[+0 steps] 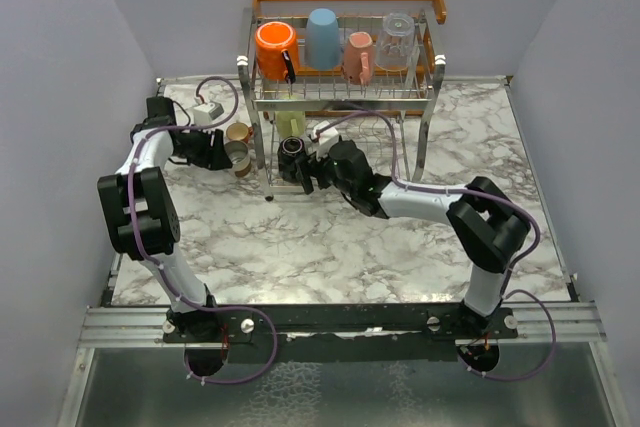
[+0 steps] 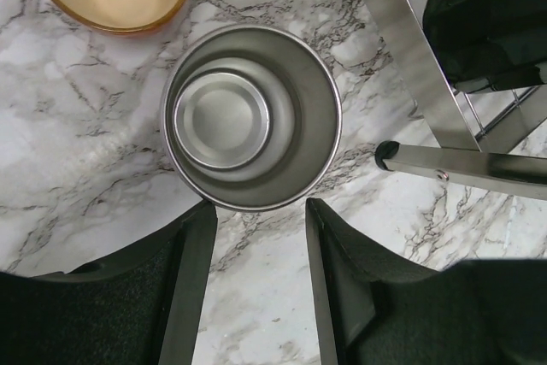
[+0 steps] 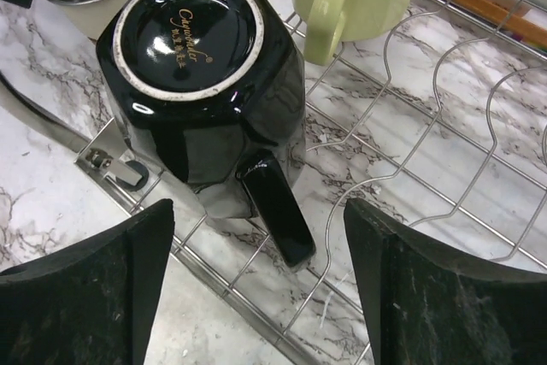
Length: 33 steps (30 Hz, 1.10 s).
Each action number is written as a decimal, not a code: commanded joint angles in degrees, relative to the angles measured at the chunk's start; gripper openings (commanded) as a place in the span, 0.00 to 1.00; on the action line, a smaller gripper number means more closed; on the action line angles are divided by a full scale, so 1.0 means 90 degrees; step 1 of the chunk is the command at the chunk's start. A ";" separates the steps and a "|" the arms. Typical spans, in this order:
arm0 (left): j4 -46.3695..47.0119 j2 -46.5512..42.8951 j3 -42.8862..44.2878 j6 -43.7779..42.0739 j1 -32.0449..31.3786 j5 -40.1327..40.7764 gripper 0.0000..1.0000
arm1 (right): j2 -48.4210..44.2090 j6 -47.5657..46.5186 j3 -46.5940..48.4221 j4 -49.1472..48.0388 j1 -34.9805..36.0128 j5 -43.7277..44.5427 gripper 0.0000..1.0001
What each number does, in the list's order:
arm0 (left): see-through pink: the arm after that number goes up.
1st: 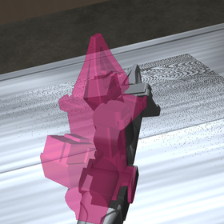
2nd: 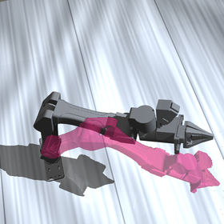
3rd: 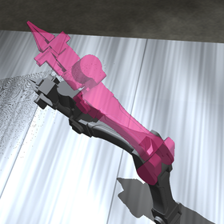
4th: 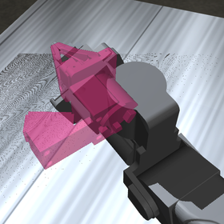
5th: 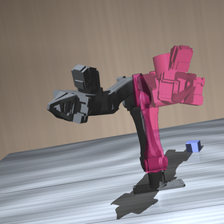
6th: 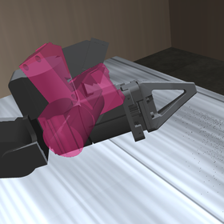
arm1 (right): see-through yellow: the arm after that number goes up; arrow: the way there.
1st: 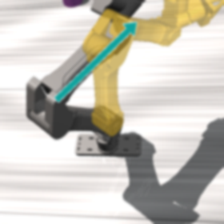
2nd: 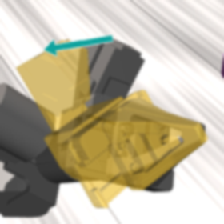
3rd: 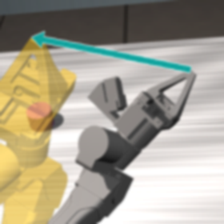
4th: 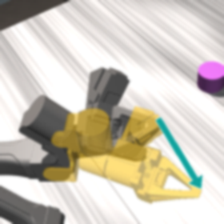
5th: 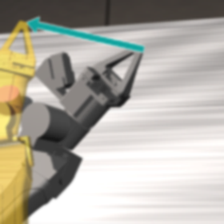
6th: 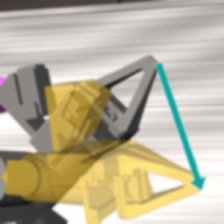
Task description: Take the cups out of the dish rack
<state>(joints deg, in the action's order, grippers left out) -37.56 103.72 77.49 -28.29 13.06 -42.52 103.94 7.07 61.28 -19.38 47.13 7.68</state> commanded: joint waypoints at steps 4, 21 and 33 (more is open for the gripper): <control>-0.0080 -0.0130 -0.0194 -0.0203 0.0032 -0.0470 0.51 | 0.0463 -0.0265 0.0447 -0.0029 -0.0013 -0.0078 0.73; -0.1982 -0.3159 -0.1298 -0.2169 0.0219 -0.0536 0.93 | 0.0665 -0.0458 0.0662 -0.0006 -0.0013 0.0101 0.29; -0.1919 -0.4061 -0.2176 -0.2655 -0.0337 -0.0509 0.98 | -0.0308 -0.0375 -0.0255 -0.0631 0.0086 0.0502 0.01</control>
<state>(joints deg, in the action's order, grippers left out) -55.40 70.32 59.51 -49.65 12.10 -45.21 106.21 3.14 61.58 -20.45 47.24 9.08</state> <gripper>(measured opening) 0.977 0.143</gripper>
